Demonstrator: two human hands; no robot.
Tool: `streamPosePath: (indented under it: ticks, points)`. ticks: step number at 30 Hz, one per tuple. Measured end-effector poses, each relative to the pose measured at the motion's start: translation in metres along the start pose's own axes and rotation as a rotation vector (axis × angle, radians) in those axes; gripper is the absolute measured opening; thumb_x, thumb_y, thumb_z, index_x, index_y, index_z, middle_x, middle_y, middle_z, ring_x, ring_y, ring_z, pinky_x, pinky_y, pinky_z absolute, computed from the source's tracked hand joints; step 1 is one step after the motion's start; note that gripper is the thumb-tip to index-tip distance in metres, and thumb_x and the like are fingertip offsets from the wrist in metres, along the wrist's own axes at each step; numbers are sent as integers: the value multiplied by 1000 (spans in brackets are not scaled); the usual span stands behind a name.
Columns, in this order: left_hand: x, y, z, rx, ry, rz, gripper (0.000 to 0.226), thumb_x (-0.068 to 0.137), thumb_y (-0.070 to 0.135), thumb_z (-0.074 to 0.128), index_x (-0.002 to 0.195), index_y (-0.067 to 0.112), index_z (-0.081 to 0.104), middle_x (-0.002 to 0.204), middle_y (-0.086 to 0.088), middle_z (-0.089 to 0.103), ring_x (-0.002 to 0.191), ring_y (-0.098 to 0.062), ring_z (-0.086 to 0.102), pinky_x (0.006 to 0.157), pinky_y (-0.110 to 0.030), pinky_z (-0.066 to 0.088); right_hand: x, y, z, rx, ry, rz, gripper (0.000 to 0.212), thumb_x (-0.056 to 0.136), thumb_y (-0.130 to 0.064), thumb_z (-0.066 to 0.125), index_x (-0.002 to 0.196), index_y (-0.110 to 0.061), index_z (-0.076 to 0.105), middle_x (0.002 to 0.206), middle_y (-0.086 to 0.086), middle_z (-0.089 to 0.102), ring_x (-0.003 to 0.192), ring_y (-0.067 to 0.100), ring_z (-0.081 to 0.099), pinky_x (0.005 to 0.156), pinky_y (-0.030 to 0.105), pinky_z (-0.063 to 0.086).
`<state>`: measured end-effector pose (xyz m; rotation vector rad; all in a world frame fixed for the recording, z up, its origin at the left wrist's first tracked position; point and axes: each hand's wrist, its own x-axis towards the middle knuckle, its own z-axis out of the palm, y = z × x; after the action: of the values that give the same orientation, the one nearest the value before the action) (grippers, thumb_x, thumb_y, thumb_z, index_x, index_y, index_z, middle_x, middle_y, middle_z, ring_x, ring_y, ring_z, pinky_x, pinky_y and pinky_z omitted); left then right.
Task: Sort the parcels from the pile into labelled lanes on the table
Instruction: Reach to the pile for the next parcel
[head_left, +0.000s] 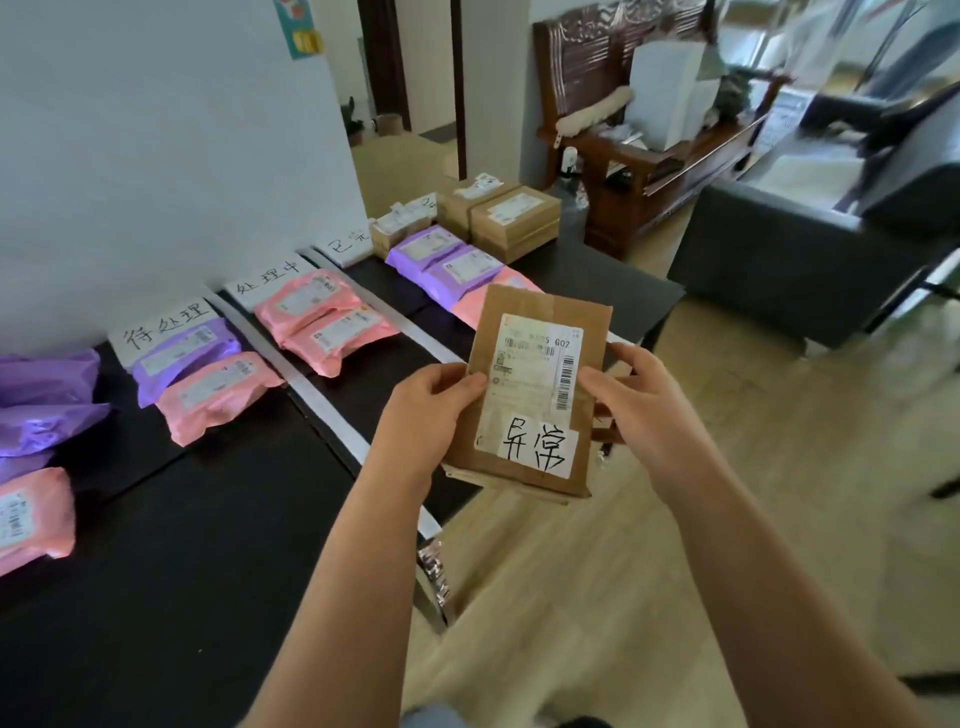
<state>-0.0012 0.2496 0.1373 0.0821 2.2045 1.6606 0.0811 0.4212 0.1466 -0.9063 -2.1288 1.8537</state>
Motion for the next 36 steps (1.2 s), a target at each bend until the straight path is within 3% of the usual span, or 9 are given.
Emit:
streamPosePath:
  ticks: [8,13,16,19,23,26,30,34,36]
  points:
    - [45,27,83,80,-126,-2,19,96,37,59,115,34,62,98,10,70,85,-9,69,70,-25,52,61,17,-72,14,57,26,71,95,-31,65,154,-36,26,111,-5,68,79,5,73,57,22,58]
    - [102,46,119,145,-187,17,26,97,38,57,124,36,58,103,9,66,92,-10,65,71,-24,48,124,16,-96,-88,72,2,81,92,-38,66,153,-51,14,123,-4,64,93,15,72,74,42,63]
    - [145,58,136,191,-183,48,26,97,39,57,123,37,60,97,14,65,90,-6,63,75,-24,50,171,9,-105,-58,76,9,78,92,-34,68,153,-47,20,118,-2,67,94,15,71,76,40,63]
    - [190,69,154,230,-117,70,28,93,41,64,120,34,63,102,13,66,96,-9,63,87,-36,54,217,0,-113,-43,90,11,72,92,-28,69,151,-41,29,111,-3,69,94,14,71,78,39,62]
    - [243,85,179,253,-44,93,21,88,38,71,105,27,62,95,16,62,94,-6,61,85,-32,53,269,-11,-121,9,120,32,67,93,-23,68,148,-40,34,110,-1,69,92,14,72,72,34,62]
    - [277,95,197,263,-60,122,23,91,37,68,111,27,65,94,19,61,92,-1,59,80,-25,50,305,-12,-129,50,132,38,68,95,-21,66,150,-42,31,107,-1,68,88,12,73,65,27,60]
    - [307,96,222,262,-87,148,31,93,32,65,123,28,62,99,19,62,98,-3,62,82,-25,53,349,-10,-140,78,122,93,78,95,-20,66,155,-43,21,106,-1,69,89,11,72,69,31,61]
    - [347,102,249,317,-113,144,39,92,28,67,129,34,56,97,19,62,82,5,61,61,-10,45,410,-5,-153,112,93,175,76,92,-18,68,152,-40,27,108,2,70,92,15,73,69,34,63]
    - [368,103,264,331,-123,112,44,93,26,65,134,35,53,108,12,65,86,0,63,70,-15,52,443,-4,-157,116,64,205,75,92,-17,69,152,-37,29,108,3,70,93,17,72,72,37,63]
